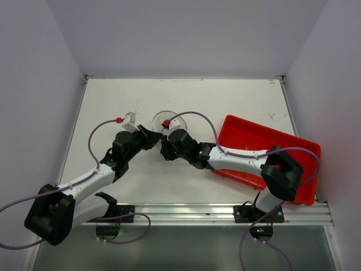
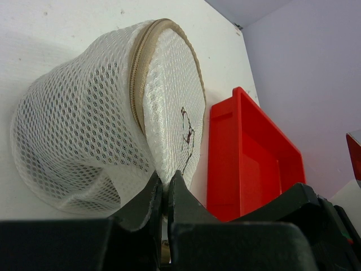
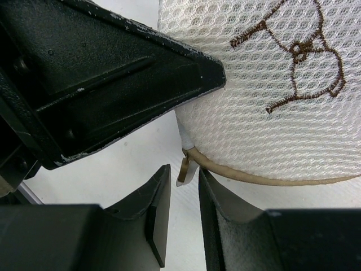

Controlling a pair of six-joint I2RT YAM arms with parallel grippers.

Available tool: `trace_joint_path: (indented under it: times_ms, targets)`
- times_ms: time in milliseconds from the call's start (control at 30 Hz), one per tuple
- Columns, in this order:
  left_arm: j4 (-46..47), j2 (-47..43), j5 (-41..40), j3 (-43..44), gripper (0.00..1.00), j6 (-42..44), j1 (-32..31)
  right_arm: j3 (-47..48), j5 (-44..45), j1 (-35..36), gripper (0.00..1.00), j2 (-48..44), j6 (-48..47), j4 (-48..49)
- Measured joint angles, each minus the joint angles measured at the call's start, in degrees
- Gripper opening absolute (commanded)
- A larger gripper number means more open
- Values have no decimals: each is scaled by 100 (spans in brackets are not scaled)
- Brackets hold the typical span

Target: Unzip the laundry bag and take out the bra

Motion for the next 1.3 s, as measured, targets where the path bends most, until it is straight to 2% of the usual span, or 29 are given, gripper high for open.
trace_joint_path:
  times_ms: [233, 1000, 1300]
  targets:
    - [0, -7, -15, 0, 0, 2, 0, 48, 133, 2, 22, 31, 149, -4]
    - [-7, -17, -42, 0, 0, 44, 0, 66, 452, 186, 28, 26, 216, -7]
    - [-9, -17, -44, 0, 0, 44, 0, 142, 511, 225, 24, 26, 302, 7]
